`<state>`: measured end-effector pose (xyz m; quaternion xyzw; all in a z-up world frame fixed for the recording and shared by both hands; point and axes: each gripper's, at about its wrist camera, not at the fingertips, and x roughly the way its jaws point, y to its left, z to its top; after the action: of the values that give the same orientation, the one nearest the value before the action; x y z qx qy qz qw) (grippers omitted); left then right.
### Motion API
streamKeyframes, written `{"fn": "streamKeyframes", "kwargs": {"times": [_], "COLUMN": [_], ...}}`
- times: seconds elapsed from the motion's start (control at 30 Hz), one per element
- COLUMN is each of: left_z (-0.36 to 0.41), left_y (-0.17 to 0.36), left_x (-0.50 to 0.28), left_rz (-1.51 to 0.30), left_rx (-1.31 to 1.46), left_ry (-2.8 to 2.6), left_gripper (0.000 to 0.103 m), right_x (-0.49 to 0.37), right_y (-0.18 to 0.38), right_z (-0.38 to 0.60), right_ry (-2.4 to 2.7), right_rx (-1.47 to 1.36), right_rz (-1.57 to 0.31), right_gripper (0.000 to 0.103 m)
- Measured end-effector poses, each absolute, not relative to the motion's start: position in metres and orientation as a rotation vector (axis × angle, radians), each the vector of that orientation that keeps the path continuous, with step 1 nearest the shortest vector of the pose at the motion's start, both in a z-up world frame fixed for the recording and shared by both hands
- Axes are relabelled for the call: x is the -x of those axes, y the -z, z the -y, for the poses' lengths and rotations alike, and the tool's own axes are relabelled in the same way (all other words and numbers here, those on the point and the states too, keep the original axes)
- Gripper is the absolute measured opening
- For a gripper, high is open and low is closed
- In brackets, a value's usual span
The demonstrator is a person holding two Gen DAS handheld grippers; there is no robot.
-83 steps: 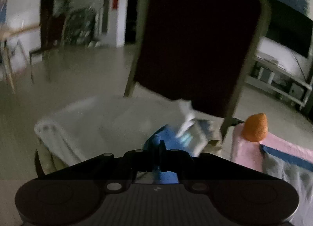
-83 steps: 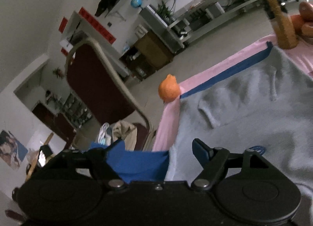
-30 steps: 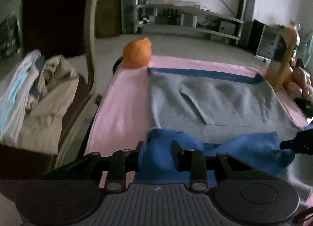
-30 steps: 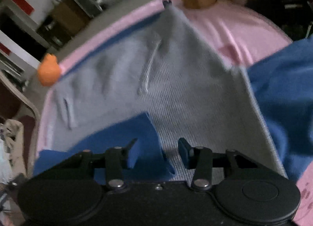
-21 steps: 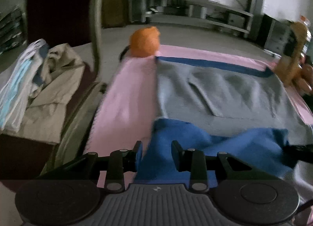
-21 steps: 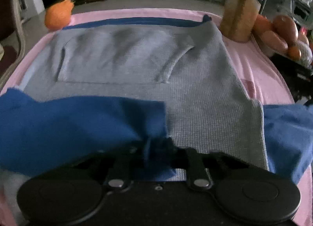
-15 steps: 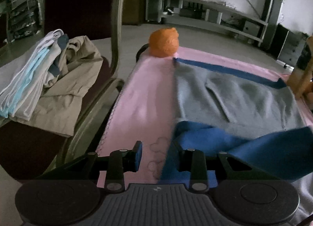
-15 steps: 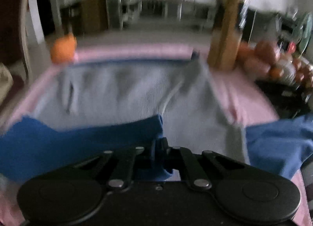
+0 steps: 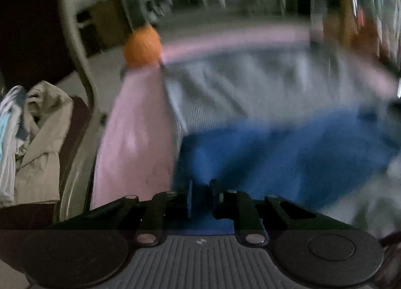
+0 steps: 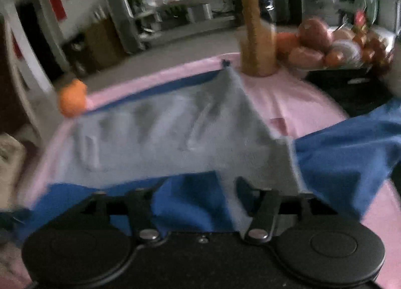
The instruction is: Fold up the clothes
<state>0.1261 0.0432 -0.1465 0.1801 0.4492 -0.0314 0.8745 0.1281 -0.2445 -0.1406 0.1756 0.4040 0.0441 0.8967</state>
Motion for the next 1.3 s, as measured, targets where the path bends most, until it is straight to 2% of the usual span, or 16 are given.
{"fn": "streamKeyframes", "kwargs": {"times": [0.03, 0.2, 0.23, 0.3, 0.4, 0.47, 0.53, 0.6, 0.67, 0.73, 0.87, 0.93, 1.0, 1.1, 1.17, 1.3], "left_z": [-0.038, -0.041, -0.044, -0.047, -0.066, -0.084, -0.092, -0.084, -0.071, -0.062, -0.052, -0.054, -0.055, -0.053, -0.061, -0.087], "left_y": [0.156, 0.158, 0.157, 0.156, 0.133, 0.113, 0.1, 0.102, 0.115, 0.132, 0.152, 0.153, 0.154, 0.155, 0.159, 0.147], "left_x": [-0.124, -0.113, -0.111, -0.11, -0.107, -0.105, -0.113, -0.134, -0.16, -0.178, -0.193, -0.191, -0.188, -0.183, -0.186, -0.178], "left_rz": [-0.954, -0.943, -0.941, -0.934, -0.921, -0.859, -0.812, -0.825, -0.872, -0.919, -0.929, -0.908, -0.881, -0.825, -0.859, -0.898], "left_rx": [-0.456, -0.526, -0.527, -0.534, -0.352, -0.179, -0.072, -0.079, -0.122, -0.148, -0.189, -0.168, -0.159, -0.204, -0.208, -0.081], "left_ry": [0.045, -0.006, -0.014, -0.035, 0.017, 0.091, 0.14, 0.145, 0.131, 0.106, 0.04, -0.011, -0.073, -0.197, -0.217, -0.193], "left_gripper": [0.021, 0.028, 0.031, 0.038, 0.03, 0.03, 0.031, 0.031, 0.029, 0.02, 0.018, 0.016, 0.015, 0.003, 0.005, 0.02], "right_x": [-0.131, -0.148, -0.149, -0.147, -0.141, -0.133, -0.128, -0.134, -0.146, -0.163, -0.186, -0.192, -0.188, -0.181, -0.182, -0.18], "right_y": [0.144, 0.176, 0.181, 0.18, 0.175, 0.163, 0.151, 0.146, 0.148, 0.156, 0.176, 0.181, 0.174, 0.163, 0.172, 0.179], "right_z": [0.246, 0.239, 0.24, 0.244, 0.253, 0.263, 0.275, 0.284, 0.286, 0.278, 0.254, 0.245, 0.238, 0.227, 0.225, 0.226], "right_ry": [-0.126, -0.058, -0.005, 0.021, 0.078, 0.071, 0.037, 0.01, -0.016, -0.033, -0.021, -0.029, -0.019, 0.019, 0.08, 0.117], "right_rx": [-0.401, -0.315, -0.268, -0.257, -0.251, -0.3, -0.387, -0.473, -0.537, -0.512, -0.383, -0.35, -0.301, -0.193, -0.135, -0.085], "right_rz": [-0.864, -1.047, -1.07, -1.081, -1.096, -1.042, -0.965, -0.912, -0.89, -0.915, -0.979, -0.985, -0.942, -0.88, -0.92, -1.01], "right_gripper": [0.013, 0.013, 0.001, 0.002, 0.023, 0.03, 0.049, 0.053, 0.053, 0.047, 0.036, 0.003, 0.003, 0.003, 0.006, 0.026]}}
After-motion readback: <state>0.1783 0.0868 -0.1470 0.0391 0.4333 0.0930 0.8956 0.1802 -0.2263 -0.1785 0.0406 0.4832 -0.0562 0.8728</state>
